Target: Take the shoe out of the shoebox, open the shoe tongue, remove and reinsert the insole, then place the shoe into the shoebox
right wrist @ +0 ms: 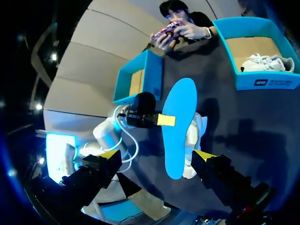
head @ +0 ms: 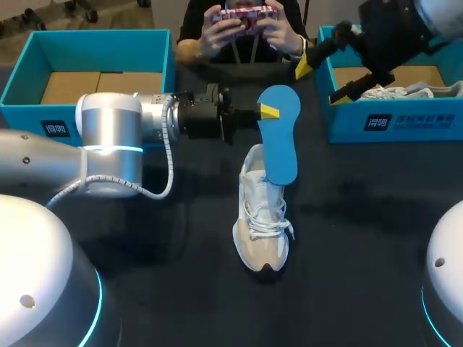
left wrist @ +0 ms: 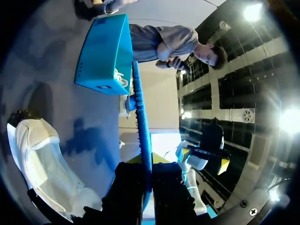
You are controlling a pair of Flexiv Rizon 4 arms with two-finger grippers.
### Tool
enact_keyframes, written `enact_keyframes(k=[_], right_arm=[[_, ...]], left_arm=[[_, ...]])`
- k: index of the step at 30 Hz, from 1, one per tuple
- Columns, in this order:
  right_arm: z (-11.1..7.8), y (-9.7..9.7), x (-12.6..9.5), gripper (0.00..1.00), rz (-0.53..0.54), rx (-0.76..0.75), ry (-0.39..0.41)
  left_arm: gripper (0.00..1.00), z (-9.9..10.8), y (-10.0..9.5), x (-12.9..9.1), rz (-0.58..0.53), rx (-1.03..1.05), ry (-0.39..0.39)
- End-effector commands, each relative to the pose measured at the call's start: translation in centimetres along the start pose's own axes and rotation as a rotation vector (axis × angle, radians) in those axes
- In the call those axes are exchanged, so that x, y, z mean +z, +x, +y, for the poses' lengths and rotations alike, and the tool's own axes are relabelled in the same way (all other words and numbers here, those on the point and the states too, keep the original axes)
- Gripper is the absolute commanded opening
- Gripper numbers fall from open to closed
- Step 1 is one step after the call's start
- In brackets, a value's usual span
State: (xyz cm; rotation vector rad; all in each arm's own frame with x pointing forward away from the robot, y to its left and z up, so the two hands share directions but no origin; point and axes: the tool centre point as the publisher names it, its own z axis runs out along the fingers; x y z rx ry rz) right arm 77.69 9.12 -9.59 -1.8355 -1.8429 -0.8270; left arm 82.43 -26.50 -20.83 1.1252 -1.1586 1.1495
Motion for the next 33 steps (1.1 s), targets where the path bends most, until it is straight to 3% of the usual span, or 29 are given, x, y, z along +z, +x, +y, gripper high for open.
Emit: enact_keyframes(k=[1, 18, 33], right_arm=[[-0.2, 1.0, 0.2, 1.0, -0.237, 0.01, -0.014], [0.6, 2.2, 3.1, 1.0, -0.527, 0.075, 0.051], [0.7, 2.0, 5.2, 1.0, -0.62, 0.083, 0.048]], left_arm=[[0.0, 0.3, 0.2, -0.2, 0.009, -0.013, -0.007], [0.0, 0.7, 0.3, 0.1, -0.011, -0.006, -0.011], [0.0, 0.7, 0.3, 0.1, -0.011, -0.006, -0.011]])
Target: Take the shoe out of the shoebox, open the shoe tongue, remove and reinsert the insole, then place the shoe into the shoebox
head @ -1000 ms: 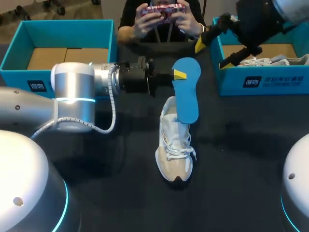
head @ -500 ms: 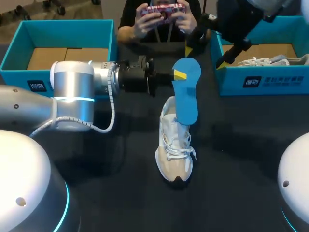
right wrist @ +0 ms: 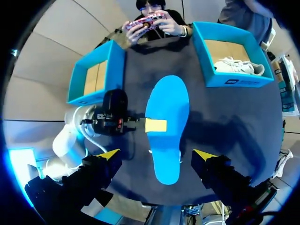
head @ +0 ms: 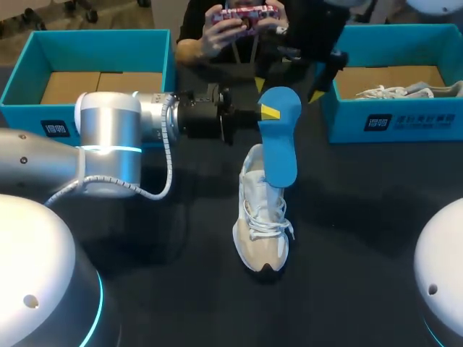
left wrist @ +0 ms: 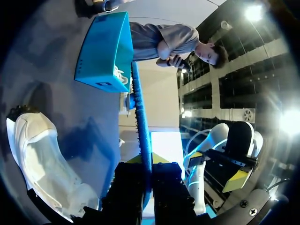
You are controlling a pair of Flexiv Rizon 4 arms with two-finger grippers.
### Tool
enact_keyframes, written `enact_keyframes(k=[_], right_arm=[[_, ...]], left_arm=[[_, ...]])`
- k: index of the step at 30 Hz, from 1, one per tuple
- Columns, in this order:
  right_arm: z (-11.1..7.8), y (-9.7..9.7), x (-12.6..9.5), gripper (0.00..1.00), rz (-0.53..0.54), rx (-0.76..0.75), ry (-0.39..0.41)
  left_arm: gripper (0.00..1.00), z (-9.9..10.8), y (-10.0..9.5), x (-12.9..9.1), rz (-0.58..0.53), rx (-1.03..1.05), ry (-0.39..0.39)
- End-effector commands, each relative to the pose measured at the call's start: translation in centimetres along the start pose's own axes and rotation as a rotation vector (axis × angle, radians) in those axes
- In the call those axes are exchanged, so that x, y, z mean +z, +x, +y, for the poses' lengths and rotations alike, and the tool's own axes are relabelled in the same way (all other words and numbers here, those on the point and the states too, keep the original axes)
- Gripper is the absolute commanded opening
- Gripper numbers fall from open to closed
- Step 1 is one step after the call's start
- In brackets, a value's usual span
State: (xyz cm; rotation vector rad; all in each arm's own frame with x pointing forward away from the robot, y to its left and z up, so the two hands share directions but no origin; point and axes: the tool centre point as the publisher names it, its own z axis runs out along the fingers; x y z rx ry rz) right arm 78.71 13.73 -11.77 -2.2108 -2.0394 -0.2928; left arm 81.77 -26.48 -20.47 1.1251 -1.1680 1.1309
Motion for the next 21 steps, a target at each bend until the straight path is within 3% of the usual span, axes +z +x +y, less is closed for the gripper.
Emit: enact_keyframes(k=[1, 17, 21], right_arm=[[0.09, 0.1, 0.36, 1.0, -0.128, 0.035, -0.01], [0.09, 0.1, 0.36, 1.0, -0.128, 0.035, -0.01], [0.02, -0.71, 0.05, 1.0, -0.079, 0.039, -0.013]], left_arm=[[0.0, 0.07, 0.0, 0.03, -0.001, 0.001, 0.002], [0.0, 0.07, 0.0, 0.03, -0.001, 0.001, 0.002], [0.0, 0.08, 0.0, -0.02, -0.001, -0.002, -0.005]])
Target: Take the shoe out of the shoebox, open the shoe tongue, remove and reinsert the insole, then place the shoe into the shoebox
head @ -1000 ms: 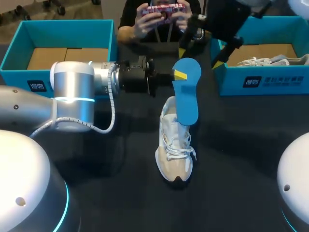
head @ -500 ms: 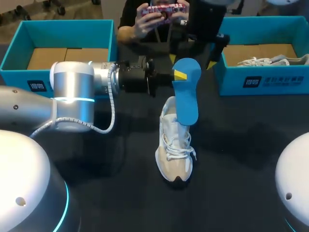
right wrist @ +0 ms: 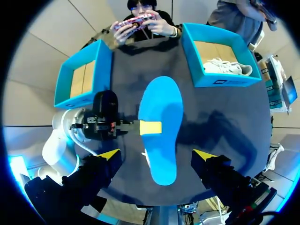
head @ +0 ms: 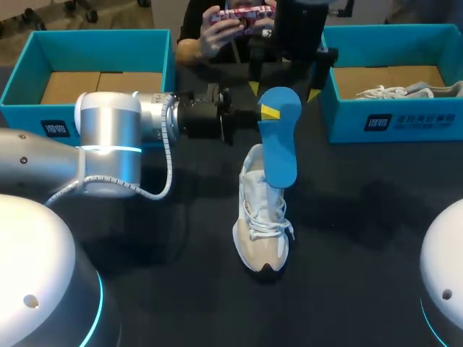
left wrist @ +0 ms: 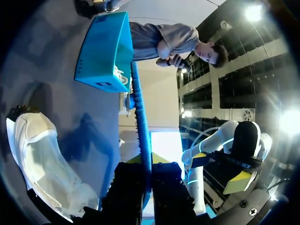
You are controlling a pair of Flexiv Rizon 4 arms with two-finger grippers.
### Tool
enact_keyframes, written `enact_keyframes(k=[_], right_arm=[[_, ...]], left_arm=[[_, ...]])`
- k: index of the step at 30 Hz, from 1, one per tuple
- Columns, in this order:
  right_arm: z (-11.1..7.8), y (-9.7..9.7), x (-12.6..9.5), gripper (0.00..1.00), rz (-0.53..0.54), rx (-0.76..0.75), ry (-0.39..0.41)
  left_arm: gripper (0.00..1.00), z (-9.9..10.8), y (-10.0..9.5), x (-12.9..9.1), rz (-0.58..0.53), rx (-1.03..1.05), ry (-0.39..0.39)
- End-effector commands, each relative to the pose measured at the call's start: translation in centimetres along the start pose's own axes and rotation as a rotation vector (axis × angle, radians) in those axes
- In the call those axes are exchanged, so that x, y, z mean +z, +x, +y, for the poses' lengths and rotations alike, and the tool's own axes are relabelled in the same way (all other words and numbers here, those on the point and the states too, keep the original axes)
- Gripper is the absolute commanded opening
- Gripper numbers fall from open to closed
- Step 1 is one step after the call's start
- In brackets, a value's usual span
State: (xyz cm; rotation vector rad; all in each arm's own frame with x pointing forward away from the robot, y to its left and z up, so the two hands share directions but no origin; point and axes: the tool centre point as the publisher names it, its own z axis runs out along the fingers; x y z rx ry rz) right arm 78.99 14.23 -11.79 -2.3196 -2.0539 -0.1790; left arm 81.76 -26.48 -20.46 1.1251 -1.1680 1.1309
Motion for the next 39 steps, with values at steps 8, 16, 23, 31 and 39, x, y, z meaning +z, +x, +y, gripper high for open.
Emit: enact_keyframes(k=[8, 16, 23, 31, 39], right_arm=[[-0.4, -3.2, -0.3, 1.0, 0.186, 0.004, -0.017], [-0.6, -5.1, -0.3, 1.0, 0.375, 0.002, -0.019], [-0.6, -6.1, -0.5, 1.0, 0.499, 0.002, -0.041], [-0.6, -7.7, -0.4, 1.0, 0.705, -0.001, -0.046], [-0.9, -9.0, 0.0, 1.0, 0.87, -0.003, -0.037]], left_arm=[[0.0, -0.4, 0.6, -0.4, 0.02, 0.046, -0.017], [0.0, -0.6, 0.8, -0.8, 0.033, 0.059, -0.014], [0.0, -0.6, 1.0, -1.1, 0.045, 0.058, -0.012], [0.0, -0.4, 1.3, -1.5, 0.06, 0.053, -0.018], [0.0, -0.2, 2.0, -1.7, 0.098, 0.076, -0.033]])
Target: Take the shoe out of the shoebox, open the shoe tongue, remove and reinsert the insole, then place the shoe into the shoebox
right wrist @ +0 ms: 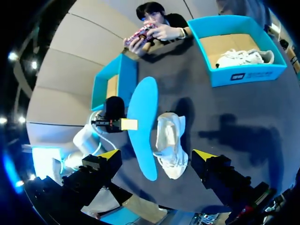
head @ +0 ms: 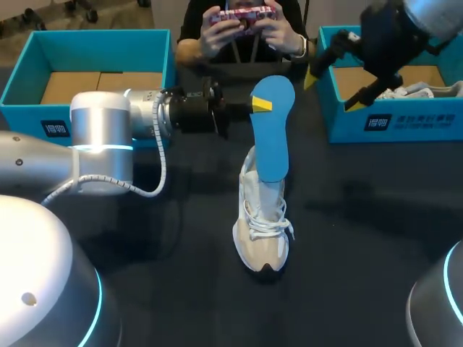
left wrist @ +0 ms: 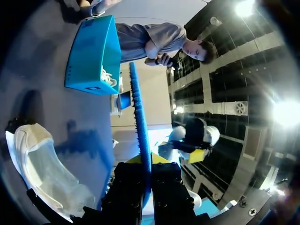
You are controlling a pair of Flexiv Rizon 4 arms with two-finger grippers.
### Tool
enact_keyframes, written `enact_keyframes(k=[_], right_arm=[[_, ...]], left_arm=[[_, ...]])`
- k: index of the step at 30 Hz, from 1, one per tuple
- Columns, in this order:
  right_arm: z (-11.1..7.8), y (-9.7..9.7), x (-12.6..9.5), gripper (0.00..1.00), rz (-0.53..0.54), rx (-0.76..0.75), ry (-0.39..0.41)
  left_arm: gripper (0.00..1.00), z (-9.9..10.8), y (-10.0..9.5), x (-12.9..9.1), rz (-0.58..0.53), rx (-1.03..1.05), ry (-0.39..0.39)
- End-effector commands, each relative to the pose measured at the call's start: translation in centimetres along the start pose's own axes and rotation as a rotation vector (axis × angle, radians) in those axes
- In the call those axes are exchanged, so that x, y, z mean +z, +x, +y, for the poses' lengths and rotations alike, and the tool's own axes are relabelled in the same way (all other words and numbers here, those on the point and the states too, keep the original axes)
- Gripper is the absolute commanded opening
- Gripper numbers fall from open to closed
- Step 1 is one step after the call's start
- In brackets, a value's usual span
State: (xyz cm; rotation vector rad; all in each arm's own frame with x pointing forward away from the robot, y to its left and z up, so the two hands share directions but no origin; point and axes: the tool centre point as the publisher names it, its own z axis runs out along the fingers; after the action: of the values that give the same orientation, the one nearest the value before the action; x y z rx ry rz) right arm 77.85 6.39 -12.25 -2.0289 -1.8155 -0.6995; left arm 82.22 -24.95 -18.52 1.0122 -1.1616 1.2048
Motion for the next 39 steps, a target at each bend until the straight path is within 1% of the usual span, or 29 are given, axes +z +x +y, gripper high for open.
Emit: enact_keyframes(k=[1, 4, 9, 12, 14, 18, 21, 23, 28, 31, 33, 36, 39], right_arm=[[-0.7, -1.3, -0.2, 1.0, 0.41, -0.001, -0.008], [-0.8, -1.6, -0.2, 1.0, 0.447, -0.004, -0.004], [-0.5, -1.8, 0.1, 1.0, 0.558, -0.024, 0.006], [-0.3, -2.1, 0.5, 1.0, 0.632, -0.022, 0.002], [-0.1, -2.4, 0.8, 1.0, 0.665, -0.014, 0.001], [0.1, -2.8, 1.3, 1.0, 0.734, -0.019, -0.004], [0.2, -3.0, 1.6, 1.0, 0.768, -0.021, -0.007], [0.3, -3.1, 1.8, 1.0, 0.781, -0.022, -0.007], [0.4, -3.4, 2.2, 1.0, 0.86, -0.033, -0.025], [0.4, -3.5, 2.3, 1.0, 0.864, -0.035, -0.027], [0.4, -3.5, 2.3, 1.0, 0.864, -0.035, -0.027], [0.4, -3.5, 2.3, 1.0, 0.864, -0.035, -0.027], [0.4, -3.5, 2.3, 1.0, 0.864, -0.035, -0.027]], left_arm=[[0.0, 0.1, 0.1, -0.3, 0.019, 0.008, -0.009], [0.0, 0.2, 0.5, -0.5, 0.032, 0.014, -0.016], [0.0, 0.1, 1.0, -0.8, 0.045, 0.061, -0.028], [0.0, 0.0, 1.3, -1.1, 0.074, 0.086, -0.039], [0.0, -0.2, 1.7, -1.4, 0.084, 0.132, -0.042], [0.0, -0.4, 2.9, -1.7, 0.111, 0.233, -0.036], [0.0, -0.8, 3.6, -1.9, 0.12, 0.307, -0.032], [0.0, -1.0, 4.1, -1.9, 0.116, 0.358, -0.032], [0.0, -1.2, 5.1, -2.1, 0.116, 0.493, -0.032], [0.0, -1.3, 5.9, -2.2, 0.113, 0.603, -0.038], [0.0, -1.4, 6.1, -2.2, 0.11, 0.639, -0.043], [0.0, -1.5, 7.2, -2.5, 0.085, 0.834, -0.047], [0.0, -1.6, 7.7, -2.6, 0.039, 1.007, -0.06]])
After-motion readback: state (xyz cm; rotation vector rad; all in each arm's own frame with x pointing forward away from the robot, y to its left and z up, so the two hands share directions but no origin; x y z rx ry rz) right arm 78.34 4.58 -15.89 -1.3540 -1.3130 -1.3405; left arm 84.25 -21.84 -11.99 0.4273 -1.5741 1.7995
